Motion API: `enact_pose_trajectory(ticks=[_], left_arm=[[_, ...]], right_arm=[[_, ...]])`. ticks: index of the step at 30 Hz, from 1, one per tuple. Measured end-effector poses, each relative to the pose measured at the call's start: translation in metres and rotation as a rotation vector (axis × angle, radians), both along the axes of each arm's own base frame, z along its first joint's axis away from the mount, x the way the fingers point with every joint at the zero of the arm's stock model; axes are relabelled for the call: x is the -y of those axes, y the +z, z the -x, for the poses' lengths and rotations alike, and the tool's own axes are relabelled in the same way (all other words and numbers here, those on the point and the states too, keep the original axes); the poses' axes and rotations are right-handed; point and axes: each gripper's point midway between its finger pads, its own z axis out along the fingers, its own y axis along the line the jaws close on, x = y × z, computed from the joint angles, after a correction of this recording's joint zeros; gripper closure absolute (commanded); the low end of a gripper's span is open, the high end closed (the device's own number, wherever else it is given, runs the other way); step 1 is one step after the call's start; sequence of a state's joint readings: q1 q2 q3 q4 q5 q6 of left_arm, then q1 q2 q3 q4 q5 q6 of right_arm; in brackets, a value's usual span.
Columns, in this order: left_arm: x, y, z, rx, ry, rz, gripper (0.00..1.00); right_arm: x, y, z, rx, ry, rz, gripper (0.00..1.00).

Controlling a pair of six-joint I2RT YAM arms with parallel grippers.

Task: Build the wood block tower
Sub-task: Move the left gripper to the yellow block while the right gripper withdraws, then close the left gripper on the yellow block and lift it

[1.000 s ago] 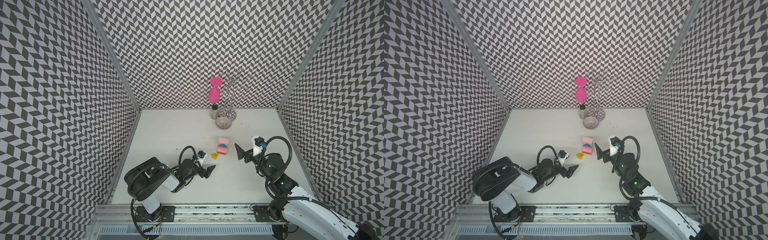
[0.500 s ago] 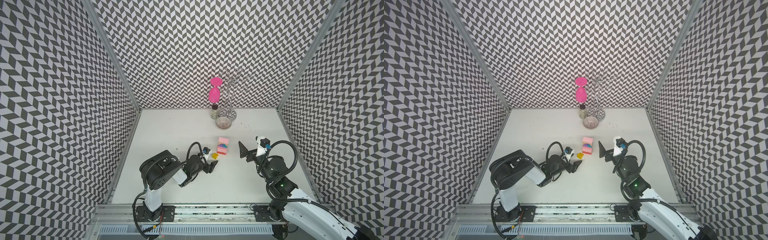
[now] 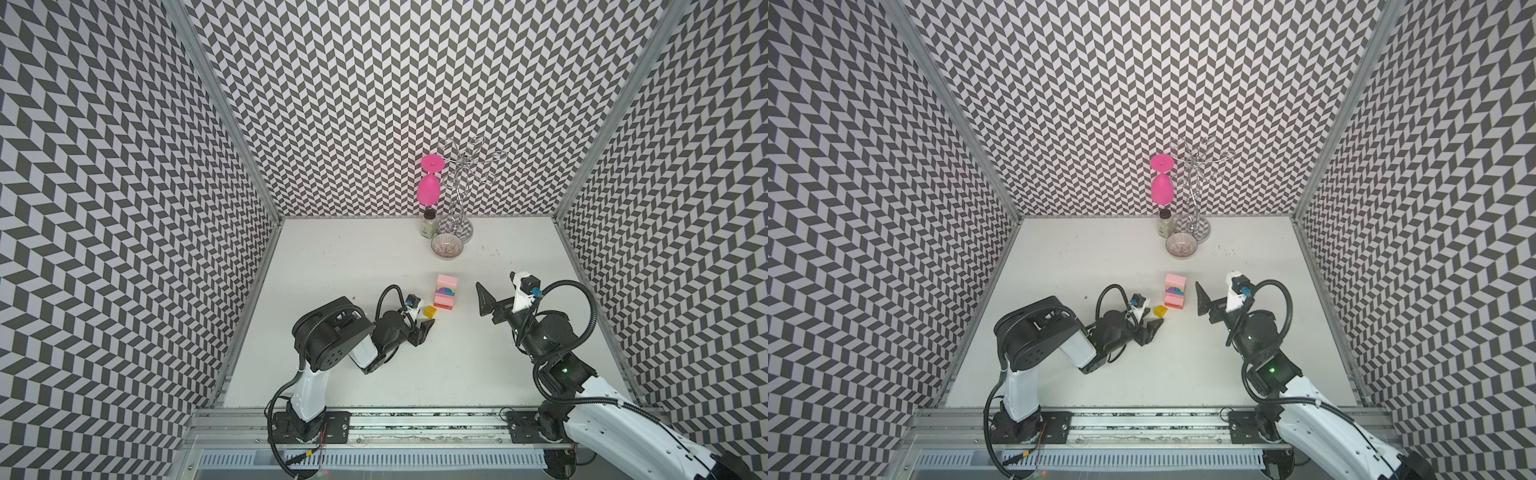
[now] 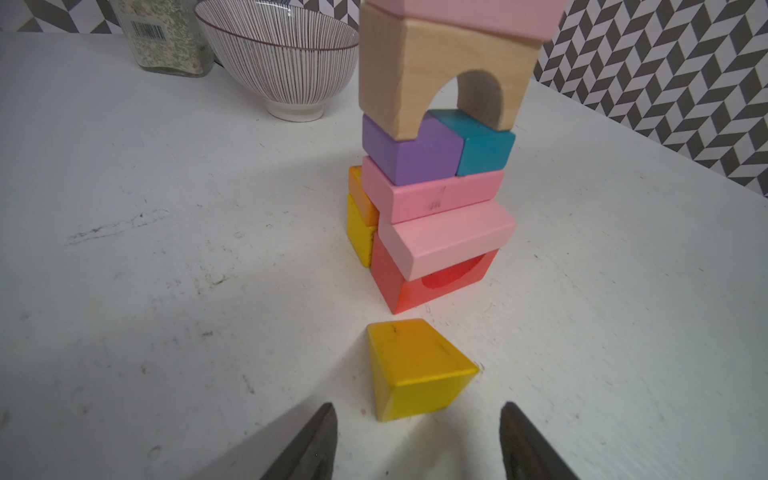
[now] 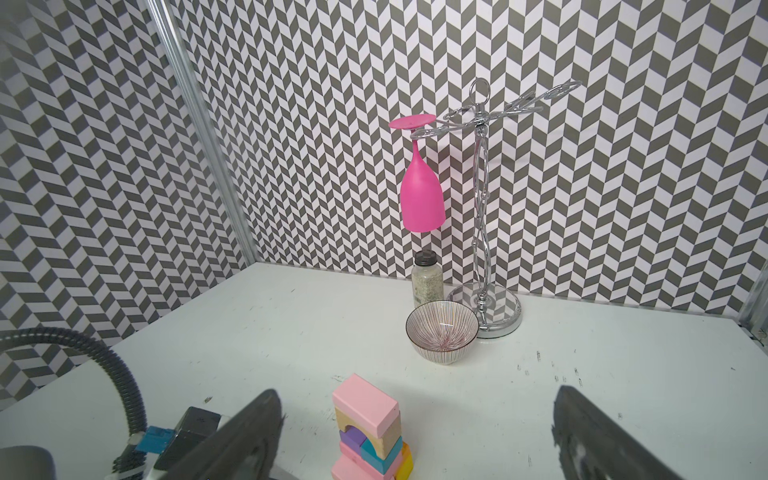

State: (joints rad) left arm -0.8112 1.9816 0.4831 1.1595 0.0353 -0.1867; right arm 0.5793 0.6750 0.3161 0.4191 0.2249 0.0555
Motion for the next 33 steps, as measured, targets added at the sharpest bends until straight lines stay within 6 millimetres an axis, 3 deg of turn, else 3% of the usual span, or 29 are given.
enact_pose_trajectory(ticks=[17, 23, 29, 33], left_arm=[[0.010, 0.002, -0.010, 0.003, 0.013, 0.040, 0.46], [0.013, 0.002, -0.013, 0.000, 0.023, 0.039, 0.59], [0.014, 0.001, -0.014, 0.000, 0.025, 0.033, 0.83], [0.012, 0.002, -0.012, -0.026, 0.034, 0.041, 0.92]], right_arm=[[-0.004, -0.001, 0.001, -0.007, 0.022, 0.000, 0.00], [-0.005, -0.003, 0.002, -0.014, 0.031, 0.004, 0.00], [-0.006, -0.003, 0.002, -0.015, 0.036, 0.006, 0.00], [-0.006, -0.002, 0.002, -0.014, 0.039, 0.005, 0.01]])
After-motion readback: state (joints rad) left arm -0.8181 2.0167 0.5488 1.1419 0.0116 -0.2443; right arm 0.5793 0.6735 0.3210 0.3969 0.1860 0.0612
